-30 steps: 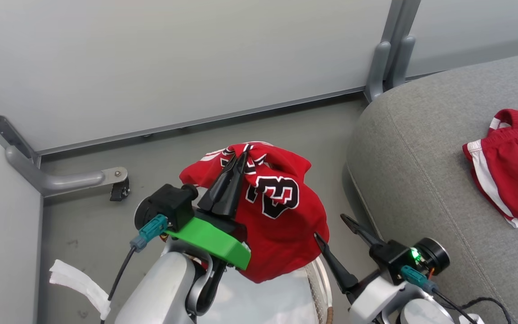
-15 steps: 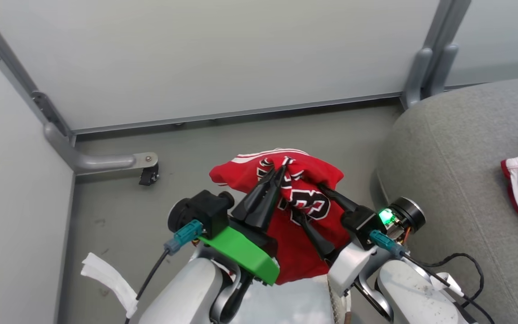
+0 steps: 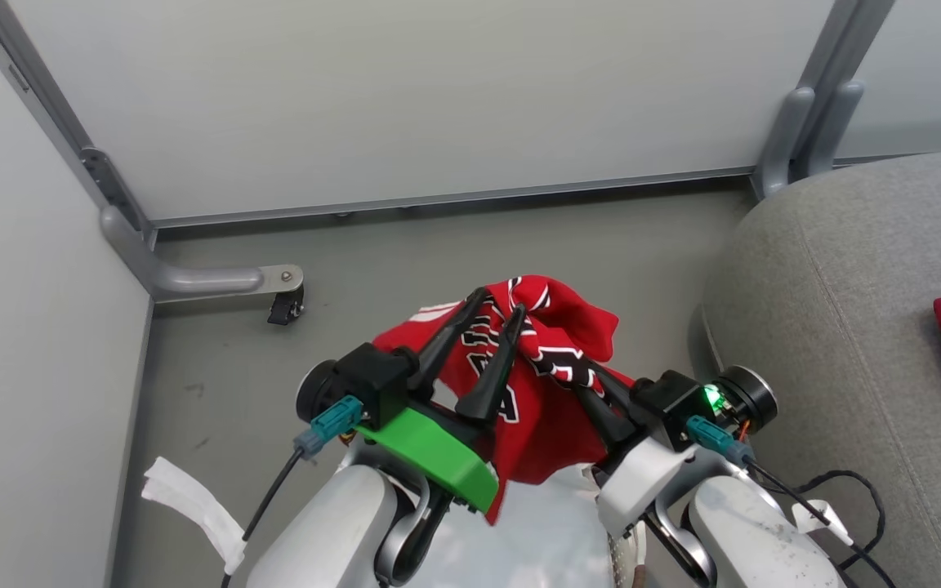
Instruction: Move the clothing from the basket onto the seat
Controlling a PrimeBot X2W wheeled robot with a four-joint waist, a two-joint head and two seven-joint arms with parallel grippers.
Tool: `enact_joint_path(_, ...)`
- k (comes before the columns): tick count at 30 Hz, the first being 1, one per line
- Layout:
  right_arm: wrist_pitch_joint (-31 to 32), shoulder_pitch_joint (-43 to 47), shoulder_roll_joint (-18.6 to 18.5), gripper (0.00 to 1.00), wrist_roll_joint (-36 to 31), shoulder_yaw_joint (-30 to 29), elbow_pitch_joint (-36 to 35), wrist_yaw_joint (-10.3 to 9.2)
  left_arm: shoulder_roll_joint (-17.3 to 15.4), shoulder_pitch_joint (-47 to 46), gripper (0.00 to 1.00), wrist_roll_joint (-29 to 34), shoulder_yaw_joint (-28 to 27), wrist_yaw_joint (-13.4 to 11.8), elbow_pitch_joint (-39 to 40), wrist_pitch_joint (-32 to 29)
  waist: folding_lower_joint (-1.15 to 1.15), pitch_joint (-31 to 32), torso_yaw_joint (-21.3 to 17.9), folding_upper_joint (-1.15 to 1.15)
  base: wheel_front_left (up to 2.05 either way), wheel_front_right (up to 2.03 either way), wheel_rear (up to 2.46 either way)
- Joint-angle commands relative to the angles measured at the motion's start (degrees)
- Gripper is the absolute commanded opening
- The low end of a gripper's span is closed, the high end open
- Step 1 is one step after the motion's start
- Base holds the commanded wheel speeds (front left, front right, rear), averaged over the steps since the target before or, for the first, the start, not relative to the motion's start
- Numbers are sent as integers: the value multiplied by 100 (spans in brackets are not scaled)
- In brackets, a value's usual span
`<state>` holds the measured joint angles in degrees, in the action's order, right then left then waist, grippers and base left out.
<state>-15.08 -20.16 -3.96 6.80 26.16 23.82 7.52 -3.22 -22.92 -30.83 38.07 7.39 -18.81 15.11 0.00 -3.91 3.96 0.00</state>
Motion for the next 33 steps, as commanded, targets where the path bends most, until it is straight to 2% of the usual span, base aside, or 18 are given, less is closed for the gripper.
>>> enact_joint_path(1,-12,104,-15,0,28,-64,-78,-6,-24,38,100,92,-56,16,-14,5,0,-40,-174,0,0,0,0)
enact_joint_path(7,-13,308,-35,0,81,-295,-386,-6,-92,106,100,260,-158,16,-42,4,0,-115,-816,0,0,0,0)
enact_joint_path(20,-13,571,4,0,261,-651,-832,-6,-247,247,100,541,-261,16,62,4,0,-331,-2693,0,0,0,0)
enact_joint_path(24,-13,602,30,0,294,-726,-894,-7,-287,289,100,595,-242,16,80,4,0,-384,-3144,0,0,0,0)
enact_joint_path(28,-13,668,40,0,321,-879,-936,-7,-284,289,100,627,-196,16,53,4,0,-427,-3406,0,0,0,0)
enact_joint_path(33,-13,618,30,0,242,-1226,-1081,-6,-295,200,100,599,-74,16,-19,4,0,-527,-3460,0,0,0,0)
